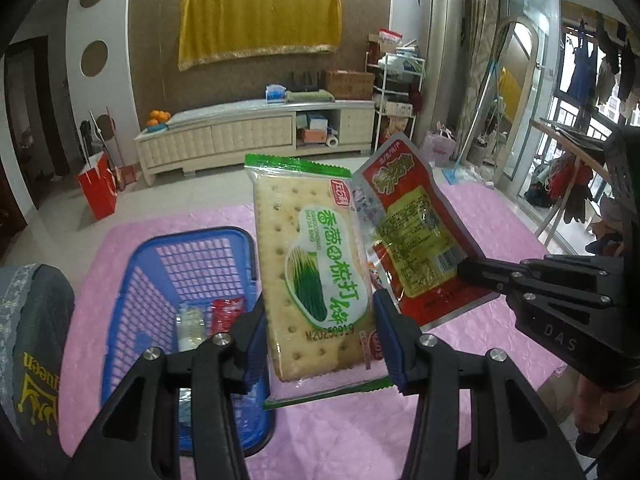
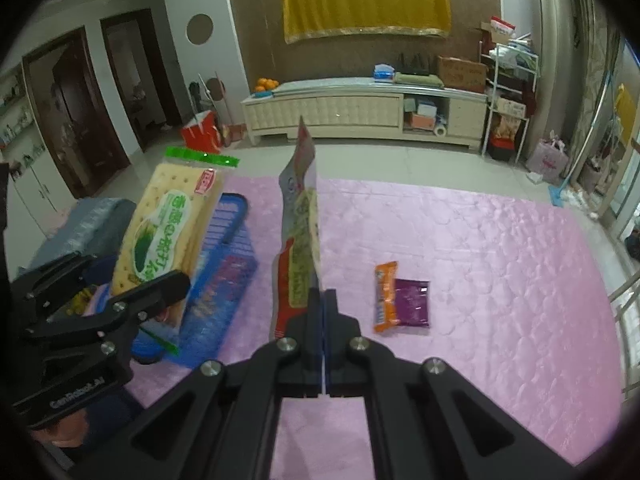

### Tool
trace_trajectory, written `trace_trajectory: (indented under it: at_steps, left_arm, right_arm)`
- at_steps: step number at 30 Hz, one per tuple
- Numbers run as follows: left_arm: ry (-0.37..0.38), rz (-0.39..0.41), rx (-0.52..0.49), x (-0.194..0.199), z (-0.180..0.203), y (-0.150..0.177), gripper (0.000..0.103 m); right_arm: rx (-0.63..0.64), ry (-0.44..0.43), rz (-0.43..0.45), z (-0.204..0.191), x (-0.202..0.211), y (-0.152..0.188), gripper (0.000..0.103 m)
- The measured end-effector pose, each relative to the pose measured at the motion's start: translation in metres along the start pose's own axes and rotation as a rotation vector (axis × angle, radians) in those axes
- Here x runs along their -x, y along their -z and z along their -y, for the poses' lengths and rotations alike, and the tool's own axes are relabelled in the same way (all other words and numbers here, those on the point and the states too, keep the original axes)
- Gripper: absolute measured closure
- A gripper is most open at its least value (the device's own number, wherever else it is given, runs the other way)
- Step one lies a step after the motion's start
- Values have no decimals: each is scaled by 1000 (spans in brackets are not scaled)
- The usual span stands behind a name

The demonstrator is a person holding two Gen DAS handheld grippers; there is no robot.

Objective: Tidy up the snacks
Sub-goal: 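Carry both packs over the basket and open both tools to drop them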

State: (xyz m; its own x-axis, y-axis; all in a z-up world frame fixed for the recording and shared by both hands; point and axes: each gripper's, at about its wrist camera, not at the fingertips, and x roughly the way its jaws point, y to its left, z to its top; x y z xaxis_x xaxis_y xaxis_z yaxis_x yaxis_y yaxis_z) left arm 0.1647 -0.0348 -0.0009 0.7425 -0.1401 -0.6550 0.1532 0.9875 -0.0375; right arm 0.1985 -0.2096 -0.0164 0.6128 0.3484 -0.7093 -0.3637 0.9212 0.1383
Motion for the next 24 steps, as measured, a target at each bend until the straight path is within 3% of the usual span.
trace_trajectory:
  at_steps: [11, 24]
  left_arm:
    - [-38, 50, 30, 52, -52, 14, 57]
    - [-94, 43, 75, 75, -115, 32, 57]
  right_arm:
    - [61, -9, 72, -57, 24, -4, 101]
    - [120, -64, 76, -117, 4, -9, 101]
